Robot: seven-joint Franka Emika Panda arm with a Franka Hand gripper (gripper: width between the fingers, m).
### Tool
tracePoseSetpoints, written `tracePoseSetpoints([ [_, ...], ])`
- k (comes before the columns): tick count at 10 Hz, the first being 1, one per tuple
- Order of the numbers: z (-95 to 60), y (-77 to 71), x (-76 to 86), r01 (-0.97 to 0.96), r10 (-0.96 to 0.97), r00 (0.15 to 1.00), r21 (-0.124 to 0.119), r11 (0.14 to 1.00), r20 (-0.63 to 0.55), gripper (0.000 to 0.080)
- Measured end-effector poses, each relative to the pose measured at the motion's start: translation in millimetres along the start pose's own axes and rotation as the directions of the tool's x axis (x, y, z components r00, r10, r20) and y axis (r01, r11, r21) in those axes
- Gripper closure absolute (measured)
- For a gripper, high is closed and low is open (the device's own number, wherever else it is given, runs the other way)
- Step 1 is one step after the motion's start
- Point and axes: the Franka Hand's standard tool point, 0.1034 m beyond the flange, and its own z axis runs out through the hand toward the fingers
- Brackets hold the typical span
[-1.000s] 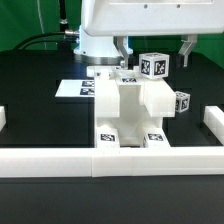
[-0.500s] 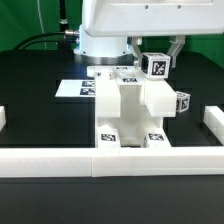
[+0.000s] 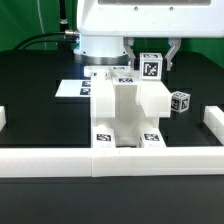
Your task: Assemble chair
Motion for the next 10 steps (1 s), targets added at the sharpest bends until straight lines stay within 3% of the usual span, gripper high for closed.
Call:
tracePoseSetpoints([
  [3, 2.4, 1.0, 0.6, -0.298, 0.298, 0.955, 0.011, 0.955, -0.01, 0.0526],
  [6, 2.5, 0.5, 0.4, -0.448, 0.448, 0.894, 0.016, 0.894, -0.007, 0.0526],
  [10, 3.3, 1.3, 0.1, -0.752, 0.752, 0.658, 0.036, 0.658, 0.022, 0.0526],
])
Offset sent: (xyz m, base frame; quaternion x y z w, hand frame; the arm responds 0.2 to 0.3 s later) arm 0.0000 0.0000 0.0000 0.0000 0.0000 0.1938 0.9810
